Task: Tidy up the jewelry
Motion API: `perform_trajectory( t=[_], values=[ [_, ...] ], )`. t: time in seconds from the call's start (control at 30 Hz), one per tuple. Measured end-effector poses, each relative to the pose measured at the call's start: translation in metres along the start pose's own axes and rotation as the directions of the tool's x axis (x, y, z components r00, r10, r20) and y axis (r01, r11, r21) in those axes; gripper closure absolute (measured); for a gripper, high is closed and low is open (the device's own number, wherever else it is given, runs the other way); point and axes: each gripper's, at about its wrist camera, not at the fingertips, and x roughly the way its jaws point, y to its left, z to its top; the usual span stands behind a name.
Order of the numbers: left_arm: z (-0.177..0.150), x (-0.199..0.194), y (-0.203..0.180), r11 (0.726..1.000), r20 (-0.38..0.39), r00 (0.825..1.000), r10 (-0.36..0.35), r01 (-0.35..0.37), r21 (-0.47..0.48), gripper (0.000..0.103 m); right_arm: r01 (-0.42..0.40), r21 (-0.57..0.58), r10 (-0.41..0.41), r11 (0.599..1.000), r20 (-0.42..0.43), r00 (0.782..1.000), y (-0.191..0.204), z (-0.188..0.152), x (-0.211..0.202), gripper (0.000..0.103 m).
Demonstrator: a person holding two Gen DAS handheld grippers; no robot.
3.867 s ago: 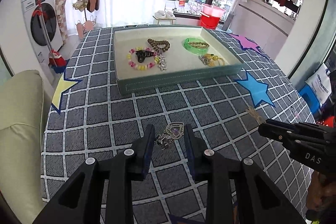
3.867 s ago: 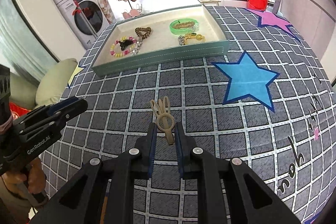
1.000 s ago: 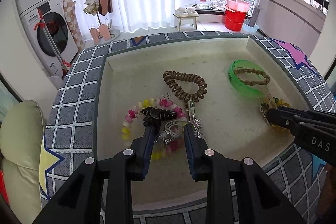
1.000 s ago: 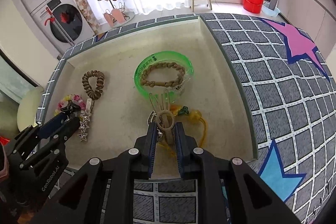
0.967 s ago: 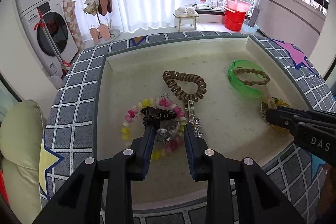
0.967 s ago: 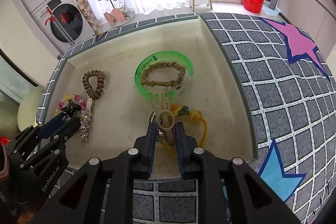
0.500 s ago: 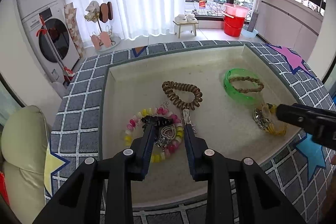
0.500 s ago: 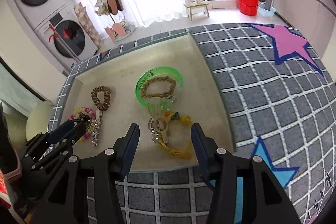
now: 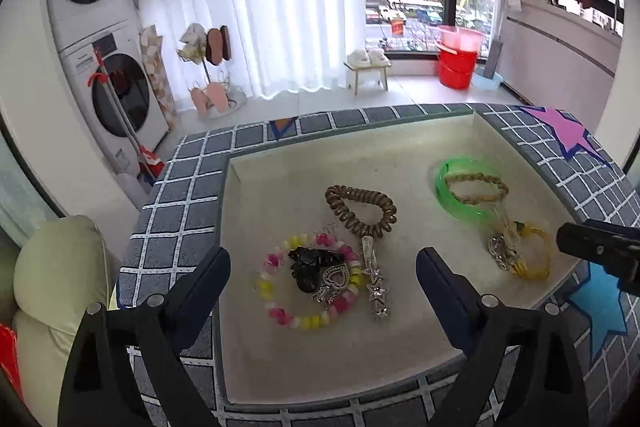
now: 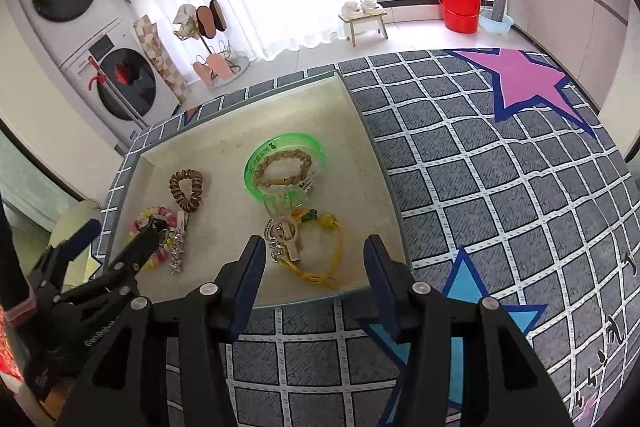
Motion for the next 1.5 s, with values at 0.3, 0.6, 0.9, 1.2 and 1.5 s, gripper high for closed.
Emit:
perform_trajectory(
  t=[0.3, 0.6, 0.9, 1.2, 1.5],
  values=[
    [-0.002, 0.002, 0.0, 1.0, -0.032, 0.999, 0.013, -0.012, 0.017, 0.0, 0.003, -0.018, -0.003, 1.0, -0.027, 1.0, 0.008, 0.0, 0.006, 0.045],
    [-0.006, -0.007, -0.004, 0.999, -0.036, 0.999, 0.01, -0.009, 0.035, 0.0, -0.001, -0.033, 0.0, 0.999, -0.031, 1.0, 0.011, -0.002, 0.004, 0.021],
    [-0.015, -0.019, -0.002, 0.999, -0.042, 0.999, 0.034, -0.032, 0.034, 0.0, 0.027, -0.084, -0.024, 0.996, 0.048, 0.999, 0.018, -0.015, -0.01, 0.0],
    [-0.034, -0.037, 0.0, 0.999, -0.065, 0.998, 0.026, -0.023, 0.037, 0.0, 0.05, -0.117, -0.049, 0.992, 0.014, 0.999, 0.022, -0.037, -0.017, 0.0],
    [-0.065, -0.064, 0.009, 1.0, -0.074, 0.997, 0.015, -0.016, -0.008, 0.0, 0.083, -0.126, -0.077, 0.989, 0.057, 0.995, 0.02, -0.068, -0.039, 0.0]
  ],
)
